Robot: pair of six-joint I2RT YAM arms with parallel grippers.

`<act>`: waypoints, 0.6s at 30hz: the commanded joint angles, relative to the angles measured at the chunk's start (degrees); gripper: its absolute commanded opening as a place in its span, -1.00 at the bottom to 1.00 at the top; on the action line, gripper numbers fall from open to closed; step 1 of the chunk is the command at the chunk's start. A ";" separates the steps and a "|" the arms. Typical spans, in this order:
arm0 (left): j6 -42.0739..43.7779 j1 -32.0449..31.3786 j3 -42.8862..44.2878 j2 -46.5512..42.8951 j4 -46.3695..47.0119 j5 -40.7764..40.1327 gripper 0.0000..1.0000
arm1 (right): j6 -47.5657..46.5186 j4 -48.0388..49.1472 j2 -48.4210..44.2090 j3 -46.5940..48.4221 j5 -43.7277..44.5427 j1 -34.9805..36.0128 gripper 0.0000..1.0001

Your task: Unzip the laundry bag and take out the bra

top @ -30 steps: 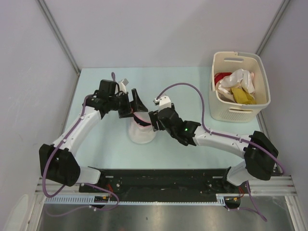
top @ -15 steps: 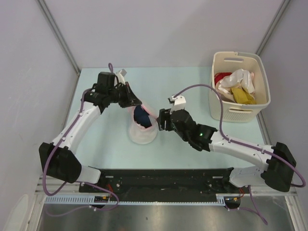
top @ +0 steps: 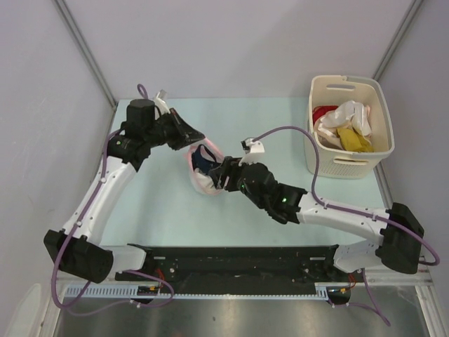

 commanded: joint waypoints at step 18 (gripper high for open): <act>-3.67 0.23 -1.71 -1.80 3.16 0.17 -0.99 | -5.15 2.63 22.97 13.14 7.66 -1.72 0.37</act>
